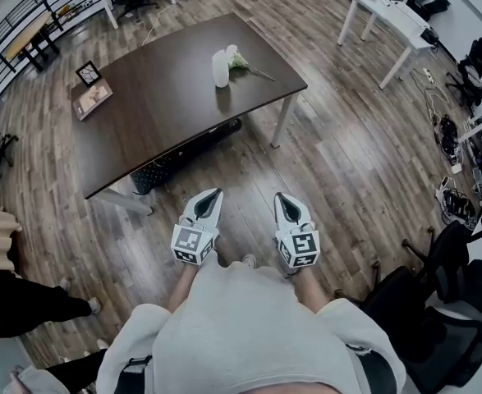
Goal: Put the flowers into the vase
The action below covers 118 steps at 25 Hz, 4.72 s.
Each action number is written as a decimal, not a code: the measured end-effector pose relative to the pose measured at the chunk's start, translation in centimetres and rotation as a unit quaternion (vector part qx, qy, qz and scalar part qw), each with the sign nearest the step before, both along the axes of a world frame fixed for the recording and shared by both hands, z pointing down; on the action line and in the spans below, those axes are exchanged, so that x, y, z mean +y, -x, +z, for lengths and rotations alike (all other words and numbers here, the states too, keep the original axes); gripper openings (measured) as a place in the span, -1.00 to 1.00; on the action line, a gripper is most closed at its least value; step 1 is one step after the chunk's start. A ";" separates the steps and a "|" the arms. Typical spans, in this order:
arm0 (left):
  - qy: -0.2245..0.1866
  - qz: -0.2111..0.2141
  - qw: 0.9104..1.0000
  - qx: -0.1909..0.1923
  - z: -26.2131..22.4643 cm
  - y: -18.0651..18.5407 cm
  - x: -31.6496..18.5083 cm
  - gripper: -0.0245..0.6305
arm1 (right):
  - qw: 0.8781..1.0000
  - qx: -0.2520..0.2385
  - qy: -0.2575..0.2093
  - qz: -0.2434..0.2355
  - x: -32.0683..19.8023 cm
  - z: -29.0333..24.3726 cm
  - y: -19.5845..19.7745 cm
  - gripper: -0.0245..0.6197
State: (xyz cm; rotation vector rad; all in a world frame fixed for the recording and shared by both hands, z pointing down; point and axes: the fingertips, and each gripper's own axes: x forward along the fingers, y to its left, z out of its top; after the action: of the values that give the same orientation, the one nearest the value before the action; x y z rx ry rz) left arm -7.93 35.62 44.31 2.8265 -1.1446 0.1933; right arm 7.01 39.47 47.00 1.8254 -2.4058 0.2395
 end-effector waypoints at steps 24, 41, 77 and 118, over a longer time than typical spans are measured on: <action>0.010 0.023 1.000 0.013 2.7 -3.7 -14.0 -0.90 | 0.999 0.027 0.015 0.024 -12.7 2.2 -3.2 -0.93; 0.001 0.042 0.999 0.021 0.9 -1.0 -39.2 -0.90 | 0.998 0.039 0.018 0.047 -37.5 0.0 -0.9 -0.93; 0.037 -0.084 0.996 -0.015 5.4 -3.0 -51.9 -0.89 | 0.994 0.008 0.052 -0.093 -54.9 3.8 -4.0 -0.93; 0.041 0.076 0.996 -0.028 17.8 -8.3 -60.5 0.14 | 0.890 0.383 0.227 -0.098 -64.9 20.6 -6.8 -0.42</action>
State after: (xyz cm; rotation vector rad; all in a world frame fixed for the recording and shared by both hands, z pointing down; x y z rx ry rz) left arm 0.32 -24.85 62.16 2.8526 -0.9080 0.3255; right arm 13.82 -25.43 67.62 1.1498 -1.7550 0.0343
